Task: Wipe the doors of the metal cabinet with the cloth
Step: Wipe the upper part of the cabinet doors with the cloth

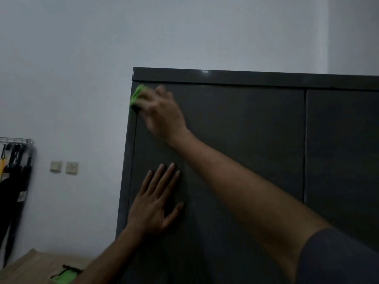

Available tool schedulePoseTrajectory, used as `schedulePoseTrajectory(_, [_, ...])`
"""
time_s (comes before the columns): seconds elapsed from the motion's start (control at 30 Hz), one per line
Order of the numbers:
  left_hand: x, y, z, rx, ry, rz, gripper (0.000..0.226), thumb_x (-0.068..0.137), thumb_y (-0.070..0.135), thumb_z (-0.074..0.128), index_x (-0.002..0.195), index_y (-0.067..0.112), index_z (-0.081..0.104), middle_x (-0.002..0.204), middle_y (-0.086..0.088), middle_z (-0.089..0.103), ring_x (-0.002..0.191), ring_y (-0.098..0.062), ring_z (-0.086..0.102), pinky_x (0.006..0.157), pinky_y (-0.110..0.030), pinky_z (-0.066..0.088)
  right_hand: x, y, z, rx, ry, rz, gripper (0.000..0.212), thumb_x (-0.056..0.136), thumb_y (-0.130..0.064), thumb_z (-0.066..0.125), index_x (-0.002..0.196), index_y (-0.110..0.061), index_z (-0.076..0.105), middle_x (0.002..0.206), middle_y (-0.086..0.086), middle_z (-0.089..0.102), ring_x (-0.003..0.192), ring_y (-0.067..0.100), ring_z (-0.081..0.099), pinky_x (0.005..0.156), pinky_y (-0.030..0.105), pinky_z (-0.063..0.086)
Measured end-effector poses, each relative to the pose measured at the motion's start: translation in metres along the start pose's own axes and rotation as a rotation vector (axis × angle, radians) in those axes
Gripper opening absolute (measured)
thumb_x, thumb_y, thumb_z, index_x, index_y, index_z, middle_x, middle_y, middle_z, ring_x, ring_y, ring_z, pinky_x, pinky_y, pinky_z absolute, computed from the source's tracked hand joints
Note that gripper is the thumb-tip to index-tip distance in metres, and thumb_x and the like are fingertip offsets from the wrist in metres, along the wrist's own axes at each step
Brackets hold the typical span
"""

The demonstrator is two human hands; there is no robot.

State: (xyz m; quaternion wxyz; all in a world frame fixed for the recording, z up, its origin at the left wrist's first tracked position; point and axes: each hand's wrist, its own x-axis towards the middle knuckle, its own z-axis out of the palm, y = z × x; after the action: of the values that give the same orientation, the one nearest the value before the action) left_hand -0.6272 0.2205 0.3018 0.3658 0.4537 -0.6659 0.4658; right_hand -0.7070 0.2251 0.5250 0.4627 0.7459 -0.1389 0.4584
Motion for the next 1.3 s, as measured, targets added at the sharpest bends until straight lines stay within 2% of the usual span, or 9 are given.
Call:
schedulePoseTrajectory(0.13, [-0.001,0.0,0.002,-0.025,0.019,0.0,0.076,0.099,0.058,0.037,0.159,0.012,0.025,0.168,-0.009,0.015,0.155,-0.029,0.015,0.126,-0.048,0.01,-0.016,-0.01,0.002,0.004,-0.282,-0.545,0.03,0.1,-0.037,0.047,0.126,-0.036,0.063,0.136,-0.011,0.055,0.111,0.015,0.049,0.089,0.029,0.04])
schedulePoseTrajectory(0.3, [-0.001,-0.002,0.001,-0.012,0.025,0.007,0.077,0.099,0.06,0.035,0.159,0.014,0.024,0.169,-0.008,0.013,0.156,-0.029,0.014,0.126,-0.048,0.011,-0.006,0.014,-0.009,0.039,-0.067,-0.066,0.032,0.1,-0.033,0.05,0.128,-0.031,0.064,0.136,-0.01,0.057,0.114,0.021,0.049,0.09,0.036,0.041])
schedulePoseTrajectory(0.5, [-0.003,-0.002,0.005,-0.05,0.042,0.009,0.076,0.099,0.058,0.037,0.159,0.013,0.024,0.168,-0.009,0.015,0.155,-0.029,0.015,0.126,-0.049,0.011,-0.035,0.006,-0.008,0.027,-0.348,-0.645,0.032,0.1,-0.035,0.049,0.13,-0.033,0.06,0.139,-0.009,0.056,0.111,0.019,0.049,0.089,0.03,0.039])
schedulePoseTrajectory(0.67, [-0.004,-0.004,0.003,-0.046,0.049,0.011,0.077,0.098,0.058,0.04,0.159,0.014,0.026,0.169,-0.008,0.015,0.155,-0.03,0.015,0.126,-0.049,0.013,-0.037,0.022,-0.017,0.091,-0.035,-0.081,0.028,0.096,-0.028,0.058,0.122,-0.025,0.069,0.129,-0.005,0.064,0.106,0.027,0.054,0.083,0.04,0.044])
schedulePoseTrajectory(0.83, [-0.005,-0.002,0.001,-0.04,0.014,0.001,0.076,0.099,0.058,0.037,0.159,0.013,0.024,0.169,-0.01,0.014,0.156,-0.029,0.014,0.126,-0.049,0.012,-0.058,0.014,-0.019,-0.001,-0.316,-0.566,0.034,0.099,-0.032,0.054,0.132,-0.031,0.059,0.141,-0.006,0.055,0.113,0.022,0.052,0.088,0.033,0.041])
schedulePoseTrajectory(1.0, [-0.007,0.0,-0.007,-0.036,0.007,0.0,0.077,0.096,0.056,0.042,0.158,0.011,0.028,0.169,-0.008,0.015,0.156,-0.027,0.013,0.127,-0.043,0.007,-0.072,0.046,-0.039,0.042,0.018,-0.063,0.025,0.094,-0.025,0.062,0.117,-0.022,0.071,0.125,-0.003,0.066,0.1,0.03,0.058,0.078,0.042,0.047])
schedulePoseTrajectory(1.17, [-0.029,-0.008,-0.013,-0.045,0.025,0.0,0.078,0.095,0.056,0.045,0.156,0.01,0.03,0.167,-0.011,0.019,0.155,-0.028,0.017,0.126,-0.046,0.013,-0.119,0.062,-0.05,0.005,-0.181,-0.505,0.031,0.092,-0.02,0.066,0.123,-0.021,0.068,0.131,0.001,0.063,0.101,0.029,0.06,0.079,0.04,0.049])
schedulePoseTrajectory(1.23, [-0.041,-0.014,-0.013,-0.034,0.034,-0.015,0.079,0.094,0.056,0.047,0.156,0.009,0.03,0.166,-0.012,0.021,0.154,-0.03,0.019,0.126,-0.046,0.014,-0.118,0.08,-0.06,-0.038,-0.099,-0.378,0.028,0.094,-0.021,0.065,0.122,-0.02,0.069,0.13,0.001,0.064,0.098,0.03,0.06,0.078,0.04,0.05])
schedulePoseTrajectory(1.3, [-0.051,-0.017,-0.012,-0.021,0.022,-0.037,0.08,0.094,0.058,0.045,0.155,0.007,0.032,0.166,-0.014,0.022,0.154,-0.03,0.018,0.127,-0.045,0.012,-0.118,0.085,-0.064,-0.046,0.052,-0.071,0.026,0.094,-0.02,0.064,0.119,-0.018,0.07,0.127,0.001,0.065,0.096,0.032,0.059,0.078,0.044,0.05])
